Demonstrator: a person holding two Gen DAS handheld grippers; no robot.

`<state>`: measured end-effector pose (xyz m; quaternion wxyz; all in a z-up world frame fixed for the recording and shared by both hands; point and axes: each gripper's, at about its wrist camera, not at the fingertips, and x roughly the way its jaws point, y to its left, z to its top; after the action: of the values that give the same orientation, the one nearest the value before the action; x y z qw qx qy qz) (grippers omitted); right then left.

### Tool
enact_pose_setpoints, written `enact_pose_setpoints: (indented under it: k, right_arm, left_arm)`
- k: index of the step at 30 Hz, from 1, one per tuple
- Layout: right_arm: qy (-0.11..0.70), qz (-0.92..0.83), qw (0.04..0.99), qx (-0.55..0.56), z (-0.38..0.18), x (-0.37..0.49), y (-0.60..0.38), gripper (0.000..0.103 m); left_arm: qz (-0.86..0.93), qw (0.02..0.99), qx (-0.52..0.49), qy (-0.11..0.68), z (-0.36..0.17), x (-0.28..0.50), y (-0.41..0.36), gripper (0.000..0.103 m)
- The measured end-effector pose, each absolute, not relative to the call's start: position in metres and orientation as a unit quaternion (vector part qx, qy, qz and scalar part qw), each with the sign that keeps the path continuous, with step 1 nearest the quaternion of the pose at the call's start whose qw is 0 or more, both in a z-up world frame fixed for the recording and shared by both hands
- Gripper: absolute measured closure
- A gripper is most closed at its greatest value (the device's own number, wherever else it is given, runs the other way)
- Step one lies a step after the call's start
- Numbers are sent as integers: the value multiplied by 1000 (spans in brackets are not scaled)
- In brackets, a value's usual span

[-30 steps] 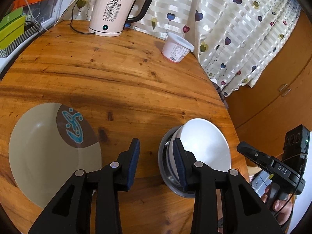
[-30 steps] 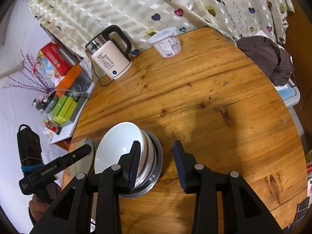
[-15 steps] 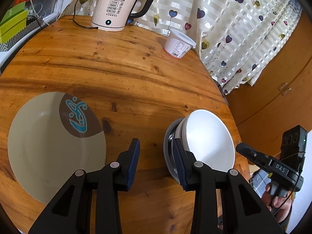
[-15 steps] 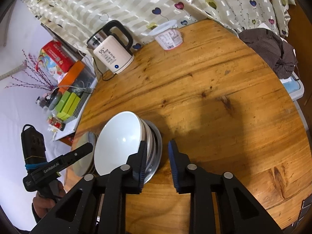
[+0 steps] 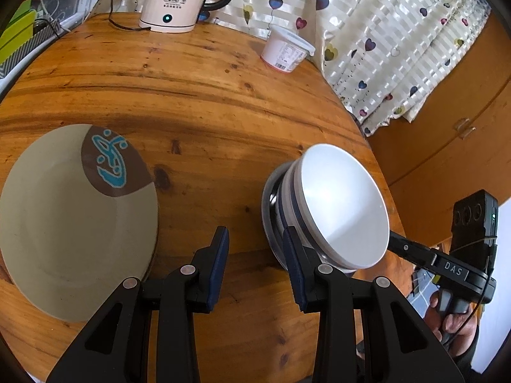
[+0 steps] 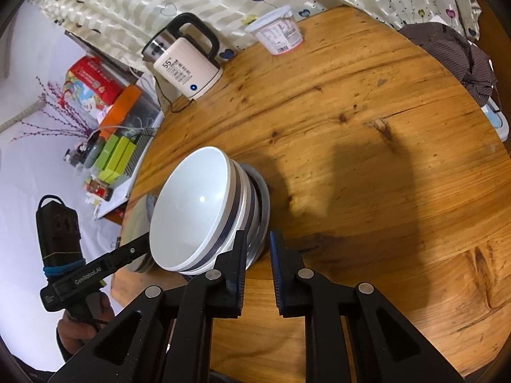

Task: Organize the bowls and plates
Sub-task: 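Lift the steel bowl with its white bowls by the rim, right gripper, then carry the bowl stack over the beige plate stack with the right gripper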

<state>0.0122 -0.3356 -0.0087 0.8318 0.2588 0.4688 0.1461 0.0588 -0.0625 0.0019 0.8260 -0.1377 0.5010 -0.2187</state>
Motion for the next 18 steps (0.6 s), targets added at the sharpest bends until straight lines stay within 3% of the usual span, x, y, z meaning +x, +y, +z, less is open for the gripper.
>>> enact_pose_setpoints:
  k: [18]
  right_arm:
    - [479, 150, 825, 260, -16, 14, -333, 95]
  left_arm:
    - [-232, 816, -127, 515, -6, 61, -75, 68]
